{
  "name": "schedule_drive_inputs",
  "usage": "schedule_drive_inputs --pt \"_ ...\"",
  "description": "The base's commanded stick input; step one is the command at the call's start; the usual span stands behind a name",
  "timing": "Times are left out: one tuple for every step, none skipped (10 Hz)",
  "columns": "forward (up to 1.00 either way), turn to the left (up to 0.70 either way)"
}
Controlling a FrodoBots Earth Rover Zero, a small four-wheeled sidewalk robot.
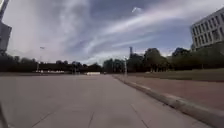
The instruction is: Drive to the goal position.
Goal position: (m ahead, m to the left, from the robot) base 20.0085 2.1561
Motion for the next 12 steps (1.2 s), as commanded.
schedule_drive_inputs --pt "1.0 0.0" --pt "1.0 0.0" --pt "1.0 0.0" --pt "1.0 0.0" --pt "1.0 0.0" --pt "1.0 0.0" --pt "1.0 0.0" --pt "1.0 0.0" --pt "1.0 0.0" --pt "1.0 0.0" --pt "1.0 0.0" --pt "1.0 0.0"
